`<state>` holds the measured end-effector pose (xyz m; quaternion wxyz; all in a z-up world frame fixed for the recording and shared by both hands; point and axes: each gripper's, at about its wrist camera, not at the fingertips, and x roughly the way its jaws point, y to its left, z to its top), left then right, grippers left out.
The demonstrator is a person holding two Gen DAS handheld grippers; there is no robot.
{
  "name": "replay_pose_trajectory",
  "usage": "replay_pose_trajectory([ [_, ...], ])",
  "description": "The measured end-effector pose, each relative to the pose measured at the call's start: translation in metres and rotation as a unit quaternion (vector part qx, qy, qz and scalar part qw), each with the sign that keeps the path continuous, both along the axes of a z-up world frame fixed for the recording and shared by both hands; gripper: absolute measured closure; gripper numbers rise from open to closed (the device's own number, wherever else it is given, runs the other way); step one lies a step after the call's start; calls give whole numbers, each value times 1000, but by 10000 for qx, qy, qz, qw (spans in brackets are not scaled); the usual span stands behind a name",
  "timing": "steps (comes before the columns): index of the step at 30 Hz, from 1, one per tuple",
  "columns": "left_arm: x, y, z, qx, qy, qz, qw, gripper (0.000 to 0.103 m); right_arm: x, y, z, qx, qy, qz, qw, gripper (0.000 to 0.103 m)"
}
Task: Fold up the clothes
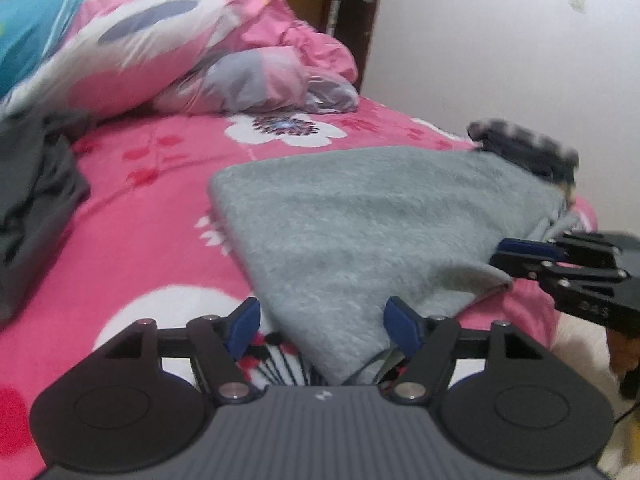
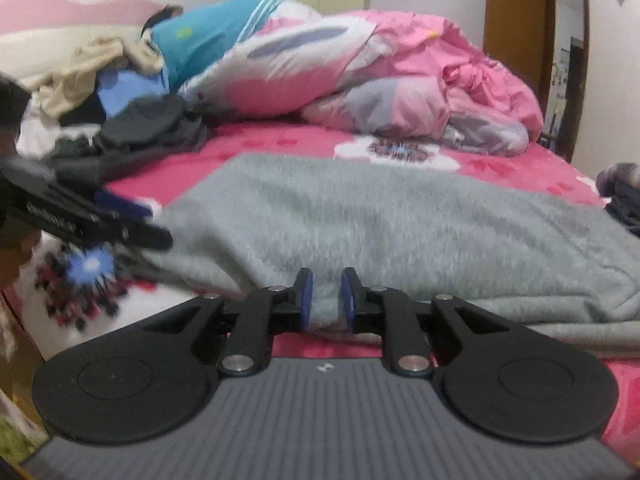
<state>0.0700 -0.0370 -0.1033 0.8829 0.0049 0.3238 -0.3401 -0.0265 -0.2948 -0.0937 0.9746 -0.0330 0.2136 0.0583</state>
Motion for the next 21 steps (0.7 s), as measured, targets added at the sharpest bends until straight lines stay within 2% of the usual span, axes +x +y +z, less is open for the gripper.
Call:
replay_pose_trajectory([
  [1,0,5,2,-97,63,65,9999,33,-2,0,4,83,-54,-84,9999,67],
  [2,1,9,3,-185,112,132,9997,33,-5,0,8,178,-88,-172,9997,56],
  [3,0,14,5,-262,138,196,9994,32,-7,0,12,284,-118,-248,9992,53],
  [7,-5,33,12,-536,229,435,9974,27,-10,-8,24,1192,4,-372,9922,51],
  [8,-6,37,13,-585,272,479,9968,26,-11,-9,28,1463,-8,-404,9884,47],
  [10,-9,44,15,-663,340,570,9956,25,-13,-9,35,1820,-87,-525,9819,34],
  [11,-9,47,16,-686,360,617,9951,23,-13,-9,39,1949,-128,-586,9790,25],
  [12,-10,50,16,-709,380,664,9945,20,-13,-8,43,2004,-147,-615,9777,17],
  [17,-14,60,16,-774,412,877,9923,14,-8,10,57,1911,17,-472,9804,1],
  [21,-16,68,16,-858,449,1001,9903,10,-9,28,62,1597,-29,-565,9855,1],
])
